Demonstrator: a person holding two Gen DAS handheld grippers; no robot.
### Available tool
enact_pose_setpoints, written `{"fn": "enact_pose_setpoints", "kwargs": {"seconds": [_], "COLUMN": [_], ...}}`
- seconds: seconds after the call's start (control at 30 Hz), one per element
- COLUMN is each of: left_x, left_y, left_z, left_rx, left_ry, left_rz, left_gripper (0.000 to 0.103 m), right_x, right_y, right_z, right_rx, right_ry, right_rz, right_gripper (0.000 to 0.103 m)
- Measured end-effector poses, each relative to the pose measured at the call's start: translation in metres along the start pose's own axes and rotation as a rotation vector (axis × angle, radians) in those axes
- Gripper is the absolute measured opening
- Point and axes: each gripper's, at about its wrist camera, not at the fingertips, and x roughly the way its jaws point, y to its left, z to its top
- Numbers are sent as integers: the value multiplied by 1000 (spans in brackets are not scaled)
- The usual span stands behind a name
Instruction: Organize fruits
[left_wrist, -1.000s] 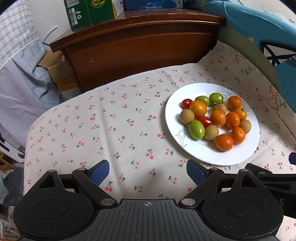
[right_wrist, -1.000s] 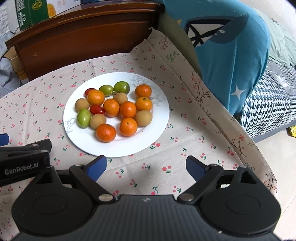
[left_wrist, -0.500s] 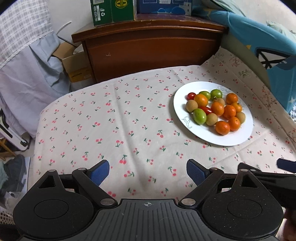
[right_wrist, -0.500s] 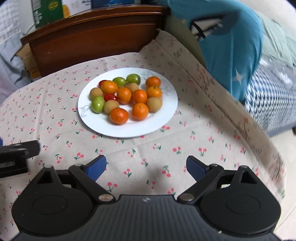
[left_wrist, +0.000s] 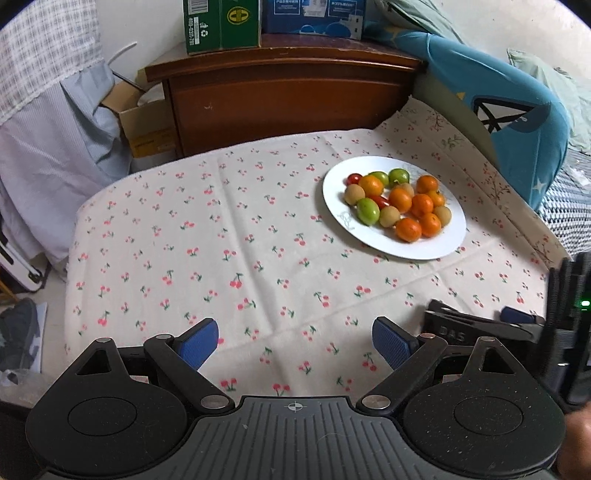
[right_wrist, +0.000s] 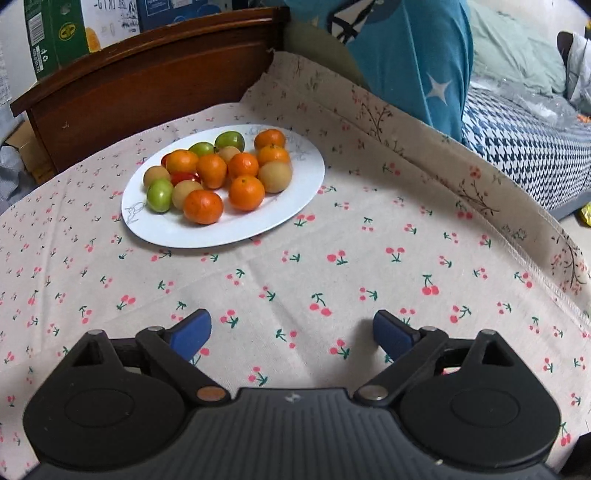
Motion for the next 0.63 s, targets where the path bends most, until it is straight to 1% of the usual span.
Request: {"fn": "enact_pose_setpoints", "kwargs": {"seconds": [0.03,0.13,0.23,0.53,0.63], "left_x": [-1,-5,-8,-7,-7], "left_y": [0,2,4,5,5], "left_z": [-1,-3,-6,-8,-9], "left_rx": [-1,-3,-5,-10,-10], "left_ry": [-1,-6,-4,0,2], "left_rz": [-2,-8,-9,-17,-19], "left_gripper": [92,92,92,92,92], "right_x": [1,5,9,16,17], "right_y": [2,6,5,9,11], "right_z": [-1,-4,-3,-6,-5], "right_rx": [-13,-51,-30,-30,-29], "right_ry": [-6,-40,-60,-138,-144], "right_rz": [-2,-23,-27,-46,-53], "right_gripper": [101,102,102,102,102]}}
